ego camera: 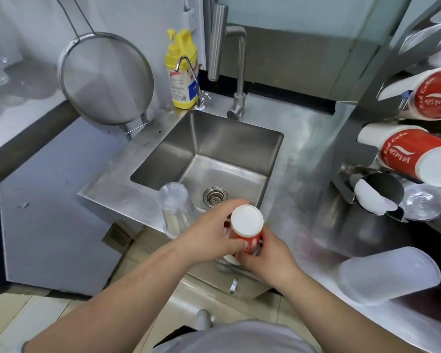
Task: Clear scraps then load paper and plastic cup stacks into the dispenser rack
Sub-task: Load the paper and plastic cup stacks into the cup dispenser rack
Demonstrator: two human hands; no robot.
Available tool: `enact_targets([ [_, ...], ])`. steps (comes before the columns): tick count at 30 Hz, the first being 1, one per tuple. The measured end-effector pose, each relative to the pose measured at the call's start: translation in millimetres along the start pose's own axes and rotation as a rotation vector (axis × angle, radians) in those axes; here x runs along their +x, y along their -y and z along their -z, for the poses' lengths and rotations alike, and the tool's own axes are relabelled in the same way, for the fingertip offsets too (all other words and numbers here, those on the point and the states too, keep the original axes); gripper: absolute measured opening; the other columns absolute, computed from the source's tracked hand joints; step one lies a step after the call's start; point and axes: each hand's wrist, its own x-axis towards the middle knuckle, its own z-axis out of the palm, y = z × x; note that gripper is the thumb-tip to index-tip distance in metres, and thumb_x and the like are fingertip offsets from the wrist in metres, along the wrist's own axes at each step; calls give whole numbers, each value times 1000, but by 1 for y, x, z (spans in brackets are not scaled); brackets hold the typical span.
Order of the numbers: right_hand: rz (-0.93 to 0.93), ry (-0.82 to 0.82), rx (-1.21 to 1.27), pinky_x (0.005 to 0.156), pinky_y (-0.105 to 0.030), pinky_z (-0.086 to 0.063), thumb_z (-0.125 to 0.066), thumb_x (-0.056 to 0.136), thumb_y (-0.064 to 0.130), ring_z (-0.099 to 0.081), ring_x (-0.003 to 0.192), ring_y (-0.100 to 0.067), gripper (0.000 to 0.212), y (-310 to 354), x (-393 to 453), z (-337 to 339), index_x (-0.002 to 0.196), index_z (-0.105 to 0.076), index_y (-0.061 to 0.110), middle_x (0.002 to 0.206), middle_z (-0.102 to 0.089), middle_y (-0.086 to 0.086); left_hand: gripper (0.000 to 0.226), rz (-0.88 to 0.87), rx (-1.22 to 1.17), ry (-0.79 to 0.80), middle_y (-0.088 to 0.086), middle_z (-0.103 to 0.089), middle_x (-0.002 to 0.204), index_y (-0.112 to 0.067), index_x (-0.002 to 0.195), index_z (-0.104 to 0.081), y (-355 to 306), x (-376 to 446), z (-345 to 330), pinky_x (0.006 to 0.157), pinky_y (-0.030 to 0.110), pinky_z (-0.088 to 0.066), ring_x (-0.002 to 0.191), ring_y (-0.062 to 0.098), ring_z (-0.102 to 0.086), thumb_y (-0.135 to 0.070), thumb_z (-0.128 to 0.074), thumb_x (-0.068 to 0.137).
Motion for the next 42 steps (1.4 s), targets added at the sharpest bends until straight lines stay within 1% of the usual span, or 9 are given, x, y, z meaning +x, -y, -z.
enact_targets([
  [4, 3, 19, -8, 74, -13, -45, -74, 60, 42, -60, 95, 6, 67, -1, 3, 3, 119, -44, 49, 107, -64, 23, 74, -2, 14, 15, -18, -53, 128, -40, 129, -44, 4, 4, -2, 98, 8, -38, 119, -6, -48, -15, -79, 69],
  [10, 12, 76, 28, 65, 2, -38, -77, 58, 38, -50, 90, 28, 64, 12, -1, 25, 104, -39, 61, 100, -55, 38, 92, 15, 95, 86, -22, -35, 142, -35, 150, -23, 17, 3, 0, 105, 10, -25, 128, -18, -27, -31, -77, 75],
  [12, 24, 98, 61, 72, -1, -39, -79, 58, 37, -54, 99, 20, 68, 20, -3, 35, 112, -42, 57, 106, -58, 33, 93, 28, 56, 90, -30, -34, 139, -35, 150, -22, 24, 1, 0, 106, 13, -29, 125, -26, -25, -32, -78, 76],
  [15, 63, 125, 65, 86, -11, -39, -79, 59, 40, -54, 112, 4, 93, 36, -7, 49, 140, -33, 42, 124, -54, 22, 94, 68, 23, 113, -24, -38, 144, -43, 148, -22, 34, -4, -2, 108, 24, -35, 134, -10, -31, -38, -78, 73],
  [19, 150, 73, -25, 97, -18, -33, -70, 53, 56, -43, 127, -3, 106, 61, -12, 61, 146, -21, 45, 141, -42, 13, 90, 93, 52, 103, -20, -46, 134, -72, 130, -19, 44, -10, -16, 94, 10, -38, 124, -9, -40, -45, -75, 65],
  [24, 230, 67, -260, 89, -7, -21, -75, 69, 40, -33, 129, -3, 92, 64, -5, 52, 146, -24, 42, 148, -34, 12, 83, 160, 5, 77, 3, -58, 116, -31, 138, -40, 63, -7, -41, 87, 32, -50, 110, 27, -56, -34, -79, 64],
  [30, 252, 5, -277, 77, 8, -23, -73, 70, 29, -36, 97, 9, 77, 44, -11, 35, 137, -38, 43, 132, -48, 10, 62, 158, 40, 13, -10, -56, 96, -37, 119, -47, 70, -5, -57, 70, 21, -41, 92, 21, -56, -37, -75, 63],
  [35, 273, -67, -224, 80, 7, -27, -72, 67, 34, -36, 96, 14, 72, 42, -25, 45, 132, -44, 45, 117, -46, 20, 63, 173, -12, 31, -5, -62, 112, -37, 120, -50, 59, -4, -61, 88, 37, -53, 107, 18, -59, -36, -77, 63],
  [42, 372, -272, -208, 87, 4, -25, -77, 66, 26, -40, 103, 20, 71, 61, -47, 95, 128, -49, 44, 118, -49, 24, 77, 22, -8, -49, -11, -53, 123, -43, 132, -44, 2, 22, -50, 94, 9, -37, 119, 1, -45, -46, -68, 58],
])
